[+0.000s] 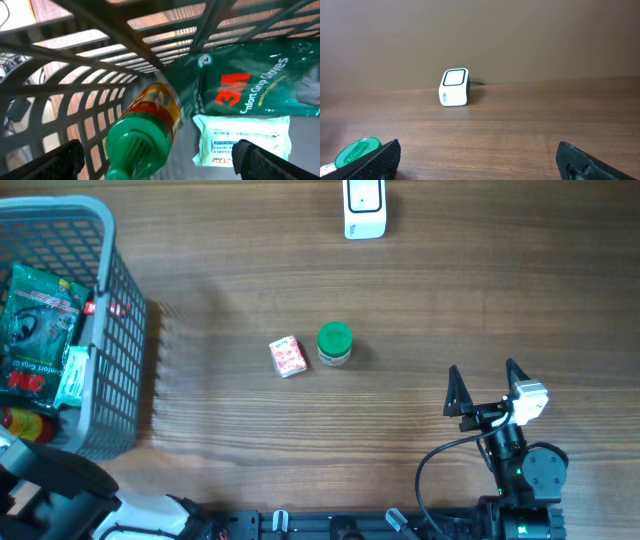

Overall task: Scan the item barcode
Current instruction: 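Reach into the basket and grasp the red-capped sauce bottle with left gripper, then lift the sauce bottle out and stand it left of the Kleenex pack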

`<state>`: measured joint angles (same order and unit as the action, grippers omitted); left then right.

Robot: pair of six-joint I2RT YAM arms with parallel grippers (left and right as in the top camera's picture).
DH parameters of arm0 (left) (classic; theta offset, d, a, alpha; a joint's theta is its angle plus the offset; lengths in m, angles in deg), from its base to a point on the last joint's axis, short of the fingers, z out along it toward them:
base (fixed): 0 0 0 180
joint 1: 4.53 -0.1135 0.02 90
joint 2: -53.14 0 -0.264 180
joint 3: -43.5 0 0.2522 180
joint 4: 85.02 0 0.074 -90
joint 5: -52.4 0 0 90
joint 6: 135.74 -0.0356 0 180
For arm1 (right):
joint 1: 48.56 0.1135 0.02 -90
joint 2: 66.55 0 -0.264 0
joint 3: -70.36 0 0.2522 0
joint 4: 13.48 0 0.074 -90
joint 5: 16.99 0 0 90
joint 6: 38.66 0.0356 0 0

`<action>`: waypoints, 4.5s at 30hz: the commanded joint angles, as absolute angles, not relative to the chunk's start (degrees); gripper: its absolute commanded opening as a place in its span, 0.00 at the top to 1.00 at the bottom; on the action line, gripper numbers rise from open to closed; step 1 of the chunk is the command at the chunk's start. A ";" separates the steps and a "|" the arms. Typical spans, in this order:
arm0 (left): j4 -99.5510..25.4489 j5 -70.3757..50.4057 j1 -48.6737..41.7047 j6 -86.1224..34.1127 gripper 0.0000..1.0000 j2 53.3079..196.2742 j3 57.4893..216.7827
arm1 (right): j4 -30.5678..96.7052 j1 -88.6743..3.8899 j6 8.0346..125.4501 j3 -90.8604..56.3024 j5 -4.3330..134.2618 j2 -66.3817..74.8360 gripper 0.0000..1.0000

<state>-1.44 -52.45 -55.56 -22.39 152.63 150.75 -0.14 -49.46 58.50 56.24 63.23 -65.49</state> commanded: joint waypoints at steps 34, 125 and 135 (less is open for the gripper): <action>-14.55 -60.56 -56.76 -22.82 0.52 153.70 140.83 | -0.32 -49.20 57.34 56.30 64.25 -65.64 0.00; -15.38 -70.92 22.95 16.45 0.19 157.59 142.69 | -0.32 -49.20 57.34 56.30 64.25 -65.64 0.00; -13.81 -71.38 22.51 7.12 0.00 140.34 146.49 | -0.34 -49.20 57.34 56.30 64.25 -65.64 0.00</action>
<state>-13.78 -69.28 22.95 13.59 150.16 142.43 -0.14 -49.46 58.48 56.24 63.23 -65.49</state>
